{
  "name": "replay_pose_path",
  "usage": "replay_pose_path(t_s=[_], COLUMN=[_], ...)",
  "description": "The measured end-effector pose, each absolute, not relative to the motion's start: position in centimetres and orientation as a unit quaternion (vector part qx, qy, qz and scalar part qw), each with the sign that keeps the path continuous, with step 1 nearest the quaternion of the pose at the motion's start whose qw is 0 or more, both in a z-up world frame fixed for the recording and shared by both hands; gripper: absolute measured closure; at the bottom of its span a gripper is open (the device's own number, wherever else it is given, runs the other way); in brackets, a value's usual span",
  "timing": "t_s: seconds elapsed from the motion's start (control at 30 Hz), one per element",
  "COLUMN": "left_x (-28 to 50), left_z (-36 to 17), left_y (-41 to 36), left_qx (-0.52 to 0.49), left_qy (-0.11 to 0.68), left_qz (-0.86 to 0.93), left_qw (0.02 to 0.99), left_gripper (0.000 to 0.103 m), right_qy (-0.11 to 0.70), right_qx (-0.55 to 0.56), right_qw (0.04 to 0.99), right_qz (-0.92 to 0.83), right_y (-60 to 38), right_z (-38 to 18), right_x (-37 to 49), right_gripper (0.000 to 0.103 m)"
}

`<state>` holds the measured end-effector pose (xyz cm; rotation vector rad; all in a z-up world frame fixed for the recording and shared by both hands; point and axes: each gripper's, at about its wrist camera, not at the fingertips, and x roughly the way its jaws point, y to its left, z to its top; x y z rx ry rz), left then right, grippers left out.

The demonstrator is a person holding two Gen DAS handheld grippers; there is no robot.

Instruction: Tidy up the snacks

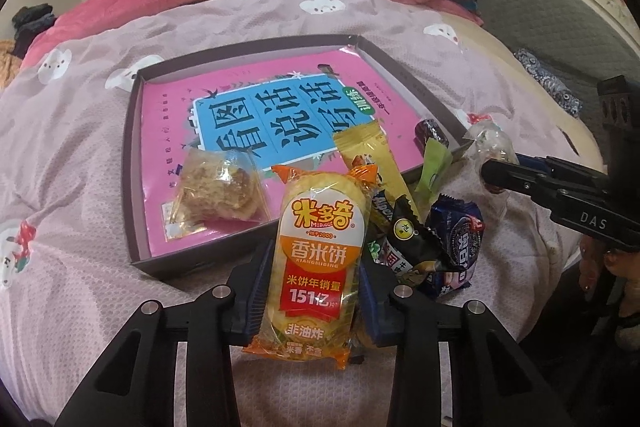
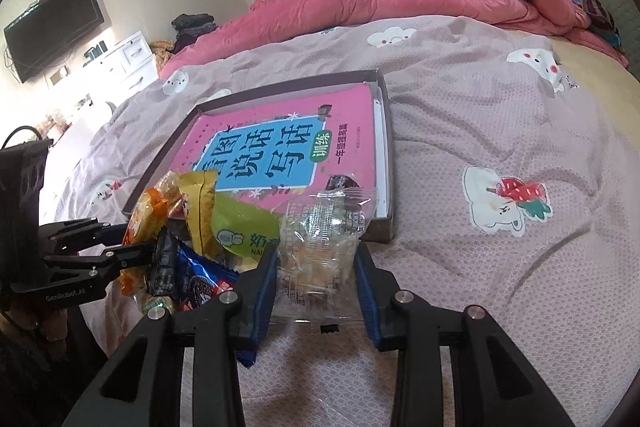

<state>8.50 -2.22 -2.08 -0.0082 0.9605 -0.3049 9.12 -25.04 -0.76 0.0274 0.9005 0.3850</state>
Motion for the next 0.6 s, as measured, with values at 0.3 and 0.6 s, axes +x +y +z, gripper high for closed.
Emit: replay_pose_path(t_s=[0.3,0.6], left_x=[7.9,7.6], left_z=[-0.7,0.6], left_y=[-1.4,-0.2], left_qx=[-0.016,-0.029], left_qy=[0.445,0.429], left_qz=[-0.140,-0.127], left_qw=[0.884,0.894], left_gripper=[0.063,0.063], right_qy=[0.423,0.415], right_qx=[0.029,0.029], right_qw=[0.885,0.886], right_qz=[0.194,0.203], right_y=[-24.4,-23.4], right_z=[0.0,0.6], right_x=[9.6,10.1], right_gripper=[0.066,0.066])
